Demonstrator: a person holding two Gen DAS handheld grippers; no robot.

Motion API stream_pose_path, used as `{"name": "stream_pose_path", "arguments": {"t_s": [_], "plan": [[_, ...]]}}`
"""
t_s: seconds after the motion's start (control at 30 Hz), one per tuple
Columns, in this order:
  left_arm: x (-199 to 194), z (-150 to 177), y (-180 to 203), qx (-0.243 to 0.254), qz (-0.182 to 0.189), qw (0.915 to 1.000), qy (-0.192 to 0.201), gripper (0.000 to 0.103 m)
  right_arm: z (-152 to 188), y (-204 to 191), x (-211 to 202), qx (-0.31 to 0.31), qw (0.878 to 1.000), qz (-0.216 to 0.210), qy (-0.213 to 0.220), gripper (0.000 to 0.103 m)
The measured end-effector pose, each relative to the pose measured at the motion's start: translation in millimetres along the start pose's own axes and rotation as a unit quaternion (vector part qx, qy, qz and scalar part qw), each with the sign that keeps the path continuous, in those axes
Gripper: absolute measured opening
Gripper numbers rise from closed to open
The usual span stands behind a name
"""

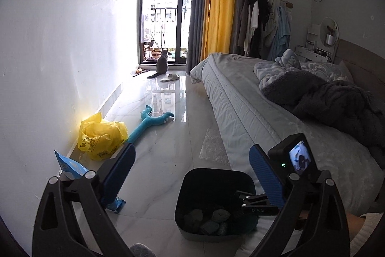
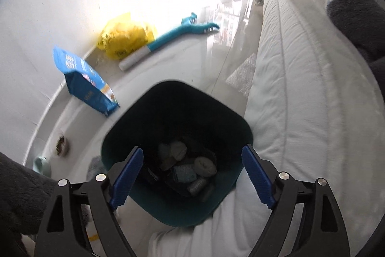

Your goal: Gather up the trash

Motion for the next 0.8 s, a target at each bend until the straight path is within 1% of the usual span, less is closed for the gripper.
{"name": "stream_pose_path", "arguments": {"t_s": [0.07, 0.23, 0.27, 0.3, 0.37, 0.47, 0.57, 0.6, 0.67, 0.73, 0.8], "plan": [[4, 2, 4, -0.009, -0.010, 0.9999, 0.000, 0.097, -4, 4, -22, 0.007, 0.999, -0.018, 0.026, 0.086], [11, 2, 14, -0.030, -0.047, 0.9984, 0.005, 0.098, -8, 21, -84, 0.021, 0.995, -0.045, 0.088, 0.090], [13, 2, 18, -0.032, -0.050, 0.9982, 0.005, 0.097, -7, 25, -97, 0.023, 0.994, -0.044, 0.101, 0.090], [16, 5, 24, -0.044, -0.043, 0.9981, 0.002, 0.097, -6, 30, -108, 0.023, 0.993, -0.040, 0.112, 0.090], [19, 10, 32, -0.057, -0.048, 0.9972, -0.012, 0.097, -1, 45, -132, 0.024, 0.990, -0.028, 0.136, 0.091], [23, 22, 50, -0.061, -0.057, 0.9963, -0.024, 0.097, 12, 69, -160, 0.022, 0.987, -0.008, 0.160, 0.092], [23, 26, 67, -0.059, -0.067, 0.9955, -0.032, 0.097, 30, 95, -183, 0.030, 0.985, 0.000, 0.171, 0.093], [20, 25, 72, -0.061, -0.068, 0.9954, -0.030, 0.097, 36, 101, -190, 0.033, 0.984, 0.000, 0.175, 0.093], [9, 15, 81, -0.063, -0.068, 0.9957, -0.012, 0.098, 47, 112, -208, 0.037, 0.982, -0.002, 0.186, 0.094], [-4, 2, 96, -0.048, -0.072, 0.9963, 0.002, 0.099, 57, 118, -225, 0.033, 0.979, 0.000, 0.200, 0.097], [-15, -8, 111, -0.031, -0.067, 0.9972, 0.009, 0.100, 68, 124, -244, 0.021, 0.977, 0.008, 0.210, 0.099]]}}
Point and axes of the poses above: each gripper's, at about its wrist camera, not at the fingertips, and x roughly the way its jaws point, y to its right, z to its underside, the point moved 4 cm from there along x, roughly the way its jaws point, and after that the axes turned 8 degrees about -z, right-handed, at the moved point
